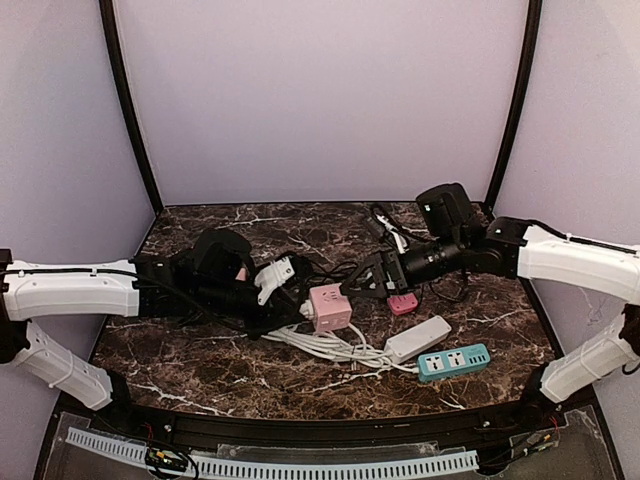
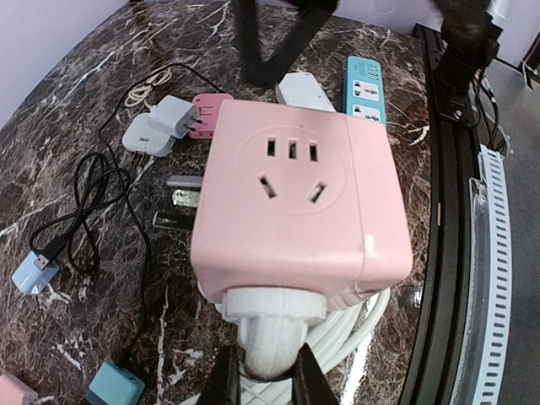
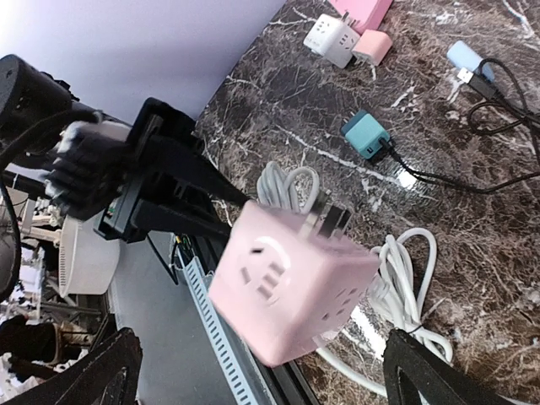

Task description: Pull the plug off the socket

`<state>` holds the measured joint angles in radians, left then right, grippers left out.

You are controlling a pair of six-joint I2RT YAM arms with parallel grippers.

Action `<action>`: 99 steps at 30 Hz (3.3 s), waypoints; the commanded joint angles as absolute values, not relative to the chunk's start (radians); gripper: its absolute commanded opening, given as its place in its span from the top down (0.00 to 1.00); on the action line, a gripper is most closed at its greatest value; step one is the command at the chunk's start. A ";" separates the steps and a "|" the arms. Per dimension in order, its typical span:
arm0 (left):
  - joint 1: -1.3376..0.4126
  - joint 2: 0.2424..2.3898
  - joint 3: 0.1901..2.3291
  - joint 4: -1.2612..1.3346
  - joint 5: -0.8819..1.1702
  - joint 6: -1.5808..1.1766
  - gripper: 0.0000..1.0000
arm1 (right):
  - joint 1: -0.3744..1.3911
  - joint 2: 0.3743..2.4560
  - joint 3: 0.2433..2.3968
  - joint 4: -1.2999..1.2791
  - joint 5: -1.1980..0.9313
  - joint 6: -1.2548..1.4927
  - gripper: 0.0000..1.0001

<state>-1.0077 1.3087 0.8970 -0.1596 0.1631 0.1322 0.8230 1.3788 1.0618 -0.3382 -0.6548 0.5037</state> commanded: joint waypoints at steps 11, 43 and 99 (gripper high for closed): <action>-0.924 1.365 0.965 -0.152 0.184 -0.020 0.99 | 1.147 1.459 1.161 -0.430 0.138 0.720 0.01; -0.894 1.324 0.995 -0.224 0.255 0.130 0.99 | 1.212 1.639 1.260 -0.477 0.399 0.517 1.00; -0.822 1.321 0.937 -0.130 0.286 0.076 0.99 | 1.240 1.591 1.226 -0.465 0.443 0.581 1.00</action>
<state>-0.8631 1.3663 0.9333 -0.1619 0.2882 0.0826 1.2301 1.6241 1.2251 -0.3767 0.4000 0.5335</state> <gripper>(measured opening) 0.141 0.592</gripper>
